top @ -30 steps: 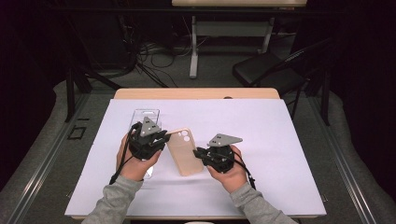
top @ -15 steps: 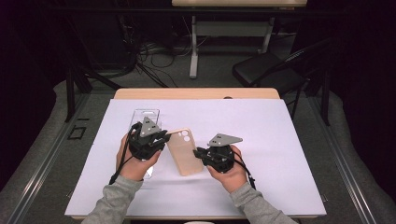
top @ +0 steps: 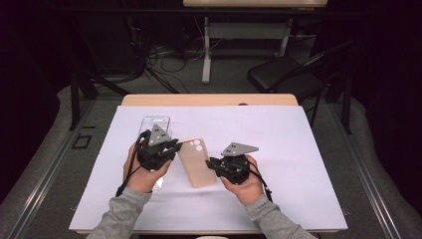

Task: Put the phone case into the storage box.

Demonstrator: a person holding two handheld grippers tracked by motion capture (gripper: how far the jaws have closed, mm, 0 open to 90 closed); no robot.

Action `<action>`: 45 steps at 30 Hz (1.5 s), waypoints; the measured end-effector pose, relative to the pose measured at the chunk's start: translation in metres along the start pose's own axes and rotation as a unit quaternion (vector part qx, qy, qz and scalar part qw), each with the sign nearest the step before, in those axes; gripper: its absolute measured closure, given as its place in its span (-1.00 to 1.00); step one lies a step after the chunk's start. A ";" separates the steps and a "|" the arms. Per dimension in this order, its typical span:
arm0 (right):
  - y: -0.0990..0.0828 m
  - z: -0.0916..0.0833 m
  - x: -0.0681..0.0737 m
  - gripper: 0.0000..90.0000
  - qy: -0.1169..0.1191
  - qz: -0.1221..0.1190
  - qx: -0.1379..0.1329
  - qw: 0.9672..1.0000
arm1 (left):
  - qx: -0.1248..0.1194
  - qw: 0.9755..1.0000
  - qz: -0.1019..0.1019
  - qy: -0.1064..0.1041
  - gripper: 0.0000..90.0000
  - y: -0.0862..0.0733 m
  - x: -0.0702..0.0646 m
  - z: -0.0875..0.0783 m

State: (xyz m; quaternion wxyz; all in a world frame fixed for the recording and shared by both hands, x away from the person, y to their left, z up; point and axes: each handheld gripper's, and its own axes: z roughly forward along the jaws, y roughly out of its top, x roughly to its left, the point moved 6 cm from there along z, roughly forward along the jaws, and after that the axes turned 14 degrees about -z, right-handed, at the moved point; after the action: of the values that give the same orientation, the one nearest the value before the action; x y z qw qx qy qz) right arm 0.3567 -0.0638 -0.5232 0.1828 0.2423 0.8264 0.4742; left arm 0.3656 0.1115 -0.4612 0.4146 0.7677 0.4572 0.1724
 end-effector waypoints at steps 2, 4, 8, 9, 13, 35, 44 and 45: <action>0.000 0.000 0.000 0.81 0.000 0.000 0.001 1.000 | 0.000 1.000 0.000 -0.001 0.76 0.000 0.000 0.000; 0.000 0.000 0.000 0.81 0.000 0.000 0.001 1.000 | 0.001 1.000 0.000 -0.001 0.76 0.000 0.000 0.000; -0.001 0.001 0.000 0.81 0.002 0.000 0.001 1.000 | 0.001 1.000 0.000 -0.002 0.76 0.000 0.000 0.000; 0.000 0.001 0.000 0.81 0.001 0.001 0.000 1.000 | 0.001 1.000 0.000 -0.002 0.76 0.000 0.000 0.000; 0.000 0.000 0.000 0.80 0.001 0.002 -0.001 1.000 | -0.001 1.000 0.000 -0.003 0.76 0.000 0.000 0.000; 0.000 0.001 -0.004 0.47 0.002 0.020 -0.012 1.000 | -0.002 1.000 -0.007 -0.003 0.77 0.001 0.010 0.000; 0.002 -0.002 -0.012 0.14 -0.006 0.036 -0.026 0.999 | -0.017 1.000 0.007 0.005 0.77 0.003 0.019 0.000; 0.002 -0.002 -0.013 0.12 -0.008 0.038 -0.027 0.999 | -0.019 1.000 0.010 0.004 0.77 0.003 0.019 0.000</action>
State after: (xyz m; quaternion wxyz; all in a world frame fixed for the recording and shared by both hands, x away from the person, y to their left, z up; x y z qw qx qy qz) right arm 0.3665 -0.0715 -0.5201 0.1777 0.2720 0.8020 0.5012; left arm 0.3778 0.1269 -0.4608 0.4251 0.7635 0.4482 0.1883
